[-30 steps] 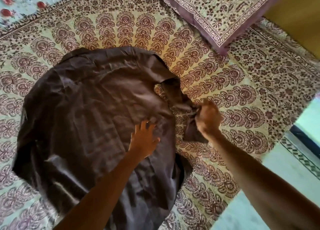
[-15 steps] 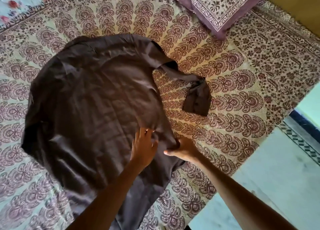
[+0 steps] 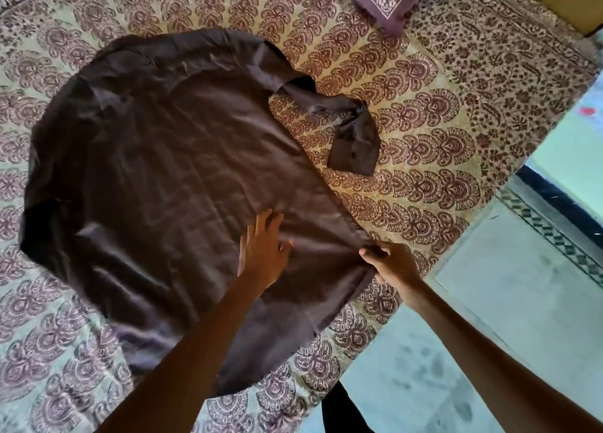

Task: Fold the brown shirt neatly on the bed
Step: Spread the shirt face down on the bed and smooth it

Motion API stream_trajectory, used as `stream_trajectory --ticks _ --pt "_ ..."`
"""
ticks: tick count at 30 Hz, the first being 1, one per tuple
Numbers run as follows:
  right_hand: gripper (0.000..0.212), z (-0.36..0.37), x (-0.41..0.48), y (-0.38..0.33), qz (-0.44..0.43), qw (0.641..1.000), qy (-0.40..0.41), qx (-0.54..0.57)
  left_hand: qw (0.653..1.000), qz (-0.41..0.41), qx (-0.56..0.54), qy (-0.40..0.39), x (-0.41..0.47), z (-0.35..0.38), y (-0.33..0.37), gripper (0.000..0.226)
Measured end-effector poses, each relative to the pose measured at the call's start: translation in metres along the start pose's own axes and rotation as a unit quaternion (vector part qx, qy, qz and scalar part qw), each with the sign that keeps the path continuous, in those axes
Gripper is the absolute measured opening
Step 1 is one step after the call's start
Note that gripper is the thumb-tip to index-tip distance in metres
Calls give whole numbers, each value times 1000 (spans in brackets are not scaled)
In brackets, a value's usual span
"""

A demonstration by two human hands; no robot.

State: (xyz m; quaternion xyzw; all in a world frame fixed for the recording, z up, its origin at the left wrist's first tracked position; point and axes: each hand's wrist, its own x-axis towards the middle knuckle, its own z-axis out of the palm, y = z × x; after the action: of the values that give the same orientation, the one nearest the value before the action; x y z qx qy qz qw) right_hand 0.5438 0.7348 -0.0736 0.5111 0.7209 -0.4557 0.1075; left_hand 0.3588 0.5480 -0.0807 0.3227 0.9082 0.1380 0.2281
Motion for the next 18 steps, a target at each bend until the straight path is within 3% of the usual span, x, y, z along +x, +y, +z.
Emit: stream_trajectory --ticks 4,9,12,14,18 --pt "25 4 -10 9 -24 986 55 -156 999 17 21 41 -33 15 11 53" --pt "19 13 -31 14 45 975 168 -138 999 50 8 0 -75 34 4 45" --pt "16 22 -59 6 -53 957 242 -153 998 62 -19 16 -94 32 -10 33" --pt "15 34 -74 -2 -114 962 213 -128 997 36 -23 66 -107 25 -25 27" --pt "8 79 -99 -20 -163 977 73 -112 975 -74 -26 207 -138 3 -67 25"
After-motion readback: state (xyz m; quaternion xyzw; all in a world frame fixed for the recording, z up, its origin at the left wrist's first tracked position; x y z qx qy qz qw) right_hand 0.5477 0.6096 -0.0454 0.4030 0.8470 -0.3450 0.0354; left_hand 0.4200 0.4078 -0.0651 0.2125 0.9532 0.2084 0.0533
